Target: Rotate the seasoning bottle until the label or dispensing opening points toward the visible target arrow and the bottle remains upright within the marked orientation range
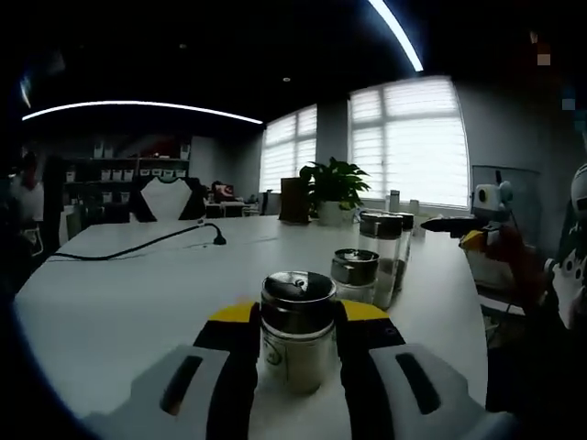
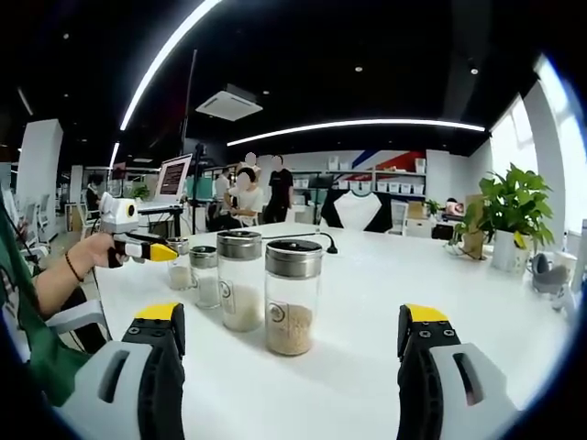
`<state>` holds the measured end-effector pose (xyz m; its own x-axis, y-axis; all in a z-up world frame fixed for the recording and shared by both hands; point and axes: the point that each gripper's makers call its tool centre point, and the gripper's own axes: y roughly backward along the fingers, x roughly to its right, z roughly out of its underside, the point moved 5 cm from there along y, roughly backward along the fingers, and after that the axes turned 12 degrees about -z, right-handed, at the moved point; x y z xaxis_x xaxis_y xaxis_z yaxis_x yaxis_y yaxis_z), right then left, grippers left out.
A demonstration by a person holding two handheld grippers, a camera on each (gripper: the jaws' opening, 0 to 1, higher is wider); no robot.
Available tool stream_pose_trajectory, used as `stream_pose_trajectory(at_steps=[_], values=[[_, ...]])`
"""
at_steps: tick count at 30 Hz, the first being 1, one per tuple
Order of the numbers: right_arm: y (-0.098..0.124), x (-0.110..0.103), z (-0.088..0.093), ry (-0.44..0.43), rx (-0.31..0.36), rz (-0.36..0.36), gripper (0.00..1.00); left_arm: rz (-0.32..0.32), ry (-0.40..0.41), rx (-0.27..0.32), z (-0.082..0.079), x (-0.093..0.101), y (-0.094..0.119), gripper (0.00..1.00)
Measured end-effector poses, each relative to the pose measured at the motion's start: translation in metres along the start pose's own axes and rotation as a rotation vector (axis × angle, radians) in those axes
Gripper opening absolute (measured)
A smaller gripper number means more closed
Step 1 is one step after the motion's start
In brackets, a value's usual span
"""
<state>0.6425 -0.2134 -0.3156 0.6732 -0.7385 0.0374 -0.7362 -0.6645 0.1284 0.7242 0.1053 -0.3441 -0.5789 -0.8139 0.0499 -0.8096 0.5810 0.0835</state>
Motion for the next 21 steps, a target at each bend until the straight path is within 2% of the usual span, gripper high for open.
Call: stream_pose_trajectory(at_steps=[3, 12, 21], values=[[0.000, -0.001, 0.000, 0.000, -0.001, -0.002, 0.99, -0.026, -0.016, -0.005, 0.000, 0.003, 0.001, 0.34], [0.000, -0.002, 0.001, -0.001, -0.003, -0.002, 0.99, -0.099, 0.006, 0.017, 0.002, 0.006, 0.003, 0.34], [0.000, -0.002, 0.001, -0.003, -0.003, 0.000, 0.99, -0.147, 0.008, 0.024, 0.001, 0.014, 0.006, 0.34]])
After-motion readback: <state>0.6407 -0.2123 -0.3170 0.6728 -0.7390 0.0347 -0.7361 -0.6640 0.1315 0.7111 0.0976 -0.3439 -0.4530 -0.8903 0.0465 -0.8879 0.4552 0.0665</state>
